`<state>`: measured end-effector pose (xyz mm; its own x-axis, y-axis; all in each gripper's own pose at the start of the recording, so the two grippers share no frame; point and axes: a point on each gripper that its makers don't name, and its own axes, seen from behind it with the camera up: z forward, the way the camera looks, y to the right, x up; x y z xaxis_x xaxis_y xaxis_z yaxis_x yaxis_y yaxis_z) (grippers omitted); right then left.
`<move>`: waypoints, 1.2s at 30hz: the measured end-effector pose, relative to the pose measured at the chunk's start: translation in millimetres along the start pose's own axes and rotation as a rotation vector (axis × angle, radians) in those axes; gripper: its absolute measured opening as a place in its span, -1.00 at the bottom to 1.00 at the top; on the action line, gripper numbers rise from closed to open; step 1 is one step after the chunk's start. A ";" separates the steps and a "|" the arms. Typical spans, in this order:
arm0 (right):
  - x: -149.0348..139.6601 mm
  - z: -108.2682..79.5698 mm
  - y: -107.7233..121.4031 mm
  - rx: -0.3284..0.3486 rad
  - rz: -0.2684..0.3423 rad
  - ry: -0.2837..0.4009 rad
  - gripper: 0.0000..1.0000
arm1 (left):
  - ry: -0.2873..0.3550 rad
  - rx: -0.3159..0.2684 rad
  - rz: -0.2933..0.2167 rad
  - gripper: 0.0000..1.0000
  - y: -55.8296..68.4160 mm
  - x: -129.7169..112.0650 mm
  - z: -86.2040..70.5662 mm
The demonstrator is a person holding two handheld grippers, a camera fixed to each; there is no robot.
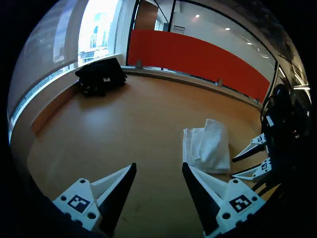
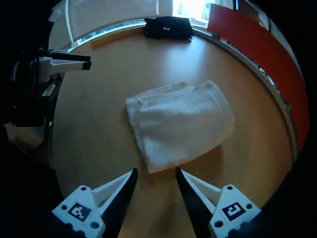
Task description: Fold towel
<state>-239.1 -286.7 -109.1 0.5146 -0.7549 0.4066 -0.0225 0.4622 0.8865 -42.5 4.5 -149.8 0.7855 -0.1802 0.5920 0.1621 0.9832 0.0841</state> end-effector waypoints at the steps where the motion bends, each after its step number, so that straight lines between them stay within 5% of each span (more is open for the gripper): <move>1: -1.0 0.6 0.0 -0.007 0.010 -0.003 0.48 | 0.000 0.000 0.000 0.71 0.0 0.0 0.2; 14: -6.4 7.2 -6.6 -0.054 0.118 -0.004 0.35 | -0.002 -0.004 0.000 0.71 0.3 0.1 2.8; 36: -6.8 9.4 -3.4 -0.066 0.164 0.019 -0.93 | -0.003 -0.010 0.005 0.71 3.0 1.0 3.4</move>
<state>-250.6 -287.5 -112.8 0.5249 -0.6585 0.5394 -0.0510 0.6082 0.7921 -43.3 7.3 -146.2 0.7843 -0.1753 0.5951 0.1642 0.9837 0.0734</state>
